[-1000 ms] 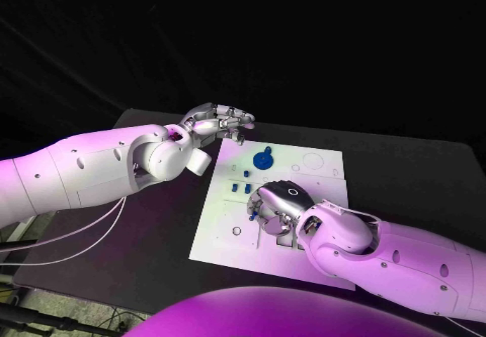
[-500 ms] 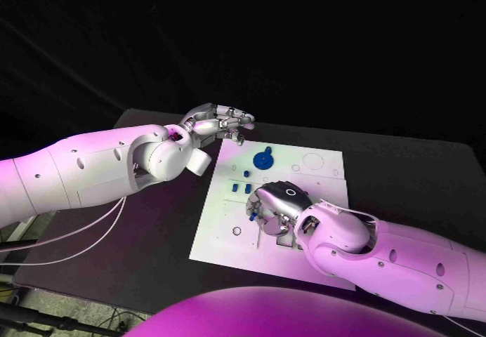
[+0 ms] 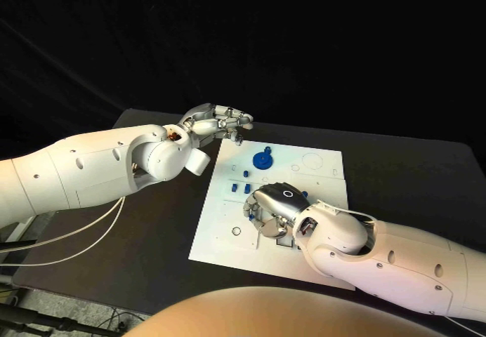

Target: Assemble the parts on the task board

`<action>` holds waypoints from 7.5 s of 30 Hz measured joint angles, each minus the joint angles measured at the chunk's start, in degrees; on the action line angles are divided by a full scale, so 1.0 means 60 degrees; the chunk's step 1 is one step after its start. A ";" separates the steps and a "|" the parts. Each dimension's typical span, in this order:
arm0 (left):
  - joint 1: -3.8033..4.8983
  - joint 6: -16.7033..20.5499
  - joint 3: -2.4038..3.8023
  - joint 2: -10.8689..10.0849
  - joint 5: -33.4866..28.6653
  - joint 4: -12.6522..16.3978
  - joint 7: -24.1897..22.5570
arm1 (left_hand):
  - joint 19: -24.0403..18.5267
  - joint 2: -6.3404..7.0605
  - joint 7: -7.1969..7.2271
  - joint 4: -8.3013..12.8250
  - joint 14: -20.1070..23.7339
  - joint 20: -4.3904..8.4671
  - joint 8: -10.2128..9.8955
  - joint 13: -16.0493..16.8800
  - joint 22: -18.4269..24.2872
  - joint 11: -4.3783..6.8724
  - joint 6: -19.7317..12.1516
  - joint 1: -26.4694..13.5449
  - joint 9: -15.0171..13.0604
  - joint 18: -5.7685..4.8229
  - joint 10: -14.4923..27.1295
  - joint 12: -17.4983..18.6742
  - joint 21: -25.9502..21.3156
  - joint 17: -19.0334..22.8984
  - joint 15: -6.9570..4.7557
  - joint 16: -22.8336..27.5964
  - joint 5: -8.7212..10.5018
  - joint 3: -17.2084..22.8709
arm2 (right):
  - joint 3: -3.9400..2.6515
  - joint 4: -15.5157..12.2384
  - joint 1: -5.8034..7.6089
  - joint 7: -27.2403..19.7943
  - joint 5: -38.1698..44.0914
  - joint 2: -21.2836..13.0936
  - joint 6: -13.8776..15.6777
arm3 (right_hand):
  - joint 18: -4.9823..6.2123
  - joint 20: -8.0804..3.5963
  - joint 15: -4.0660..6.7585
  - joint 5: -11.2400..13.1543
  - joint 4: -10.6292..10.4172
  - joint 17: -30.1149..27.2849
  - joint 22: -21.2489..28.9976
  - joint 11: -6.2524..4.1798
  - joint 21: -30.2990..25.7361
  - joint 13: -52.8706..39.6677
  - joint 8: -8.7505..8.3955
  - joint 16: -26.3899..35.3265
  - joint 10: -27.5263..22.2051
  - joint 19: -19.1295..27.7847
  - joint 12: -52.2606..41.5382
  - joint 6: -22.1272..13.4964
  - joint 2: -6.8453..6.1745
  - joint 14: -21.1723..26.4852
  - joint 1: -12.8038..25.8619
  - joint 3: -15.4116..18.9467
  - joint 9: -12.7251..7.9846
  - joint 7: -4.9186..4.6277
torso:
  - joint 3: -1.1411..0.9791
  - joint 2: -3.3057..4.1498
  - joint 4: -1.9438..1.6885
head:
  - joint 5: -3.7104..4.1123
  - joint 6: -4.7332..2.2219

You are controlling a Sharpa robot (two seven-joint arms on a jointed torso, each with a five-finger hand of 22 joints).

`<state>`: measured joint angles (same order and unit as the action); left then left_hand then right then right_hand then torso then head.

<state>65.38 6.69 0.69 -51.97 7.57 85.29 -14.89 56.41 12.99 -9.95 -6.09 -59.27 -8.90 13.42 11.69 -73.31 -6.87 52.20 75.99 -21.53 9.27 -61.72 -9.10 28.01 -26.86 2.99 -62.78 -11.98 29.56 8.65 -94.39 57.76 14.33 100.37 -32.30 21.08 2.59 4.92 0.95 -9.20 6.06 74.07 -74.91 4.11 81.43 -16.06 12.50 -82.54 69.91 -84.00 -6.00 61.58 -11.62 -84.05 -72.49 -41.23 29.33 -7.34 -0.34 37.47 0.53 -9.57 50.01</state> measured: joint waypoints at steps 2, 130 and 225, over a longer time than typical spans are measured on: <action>0.0000 0.0000 0.0000 0.0004 0.0000 -0.0007 0.0002 | 0.0000 0.0000 -0.0014 0.0000 0.0000 0.0000 0.0000 0.0000 0.0008 -0.0015 -0.0014 0.0000 -0.0005 0.0000 0.0015 0.0000 -0.0018 0.0006 0.0000 0.0000 0.0000 0.0000 | 0.0000 0.0010 0.0002 -0.0011 0.0000 0.0001 -0.0016 | 0.0000 0.0056 -0.0058 -0.0074 -0.0054 -0.0034 0.0000 -0.0016 -0.0118 0.0068 -0.0122 0.0000 -0.0131 0.0002 0.0191 -0.0221 -0.0048 0.0003 0.0176 0.0103 -0.0031 -0.0071 | 0.0000 -0.0003 0.0002 | 0.0005 0.0000; -0.0005 -0.0110 -0.0048 0.0189 -0.0007 -0.0277 0.0092 | 0.0000 0.0000 0.0023 0.0000 0.0000 0.0000 0.0078 0.0000 0.0029 -0.0015 -0.0048 0.0000 -0.0032 -0.0001 0.0013 -0.0064 -0.0092 0.0027 0.0000 0.0000 0.0051 0.0000 | -0.0090 -0.1347 0.0601 -0.0144 -0.1363 -0.0274 0.0279 | 0.0003 0.0016 0.0014 0.0828 -0.0530 -0.0547 -0.0003 0.0032 -0.0463 0.0645 0.0172 0.0071 0.0239 0.0017 0.0070 0.0119 0.0280 0.0002 -0.0239 0.0400 -0.0227 0.0115 | 0.0017 -0.0056 0.0075 | -0.0099 -0.0001; -0.0005 -0.0239 -0.0101 0.0081 -0.0011 -0.0259 0.0171 | 0.0000 -0.0096 0.0022 0.0093 0.0000 0.0000 0.0112 -0.0009 0.0046 -0.0015 -0.0048 0.0020 -0.0065 -0.0002 0.0013 -0.0142 -0.0219 0.0045 0.0000 0.0000 0.0036 0.0066 | -0.0083 -0.2123 0.1137 -0.0275 -0.3133 -0.3500 0.0644 | 0.0245 0.0035 0.0028 0.0136 -0.2397 -0.1041 -0.0001 -0.0183 -0.1572 -0.0173 -0.0224 0.0142 0.0155 0.0031 -0.2356 -0.1118 -0.0014 0.0008 0.0232 0.4893 -0.0685 -0.0029 | 0.0040 -0.0153 0.0163 | 0.0580 -0.0002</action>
<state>65.36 5.26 0.09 -51.48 7.51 83.73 -13.86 56.41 12.41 -9.81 -5.53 -59.27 -8.90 14.09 11.63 -73.03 -6.96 51.91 76.11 -21.93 9.26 -61.65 -9.95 26.69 -26.59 2.99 -62.78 -11.76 29.96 8.15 -107.13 64.58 12.68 81.57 -53.30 24.94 4.06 5.13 1.12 -8.38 -8.32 67.82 -74.92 3.01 72.00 -17.10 11.15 -81.69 70.85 -83.82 -20.14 54.87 -11.70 -84.00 -71.09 -11.87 25.22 -7.52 -0.10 36.55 1.51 -6.09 50.00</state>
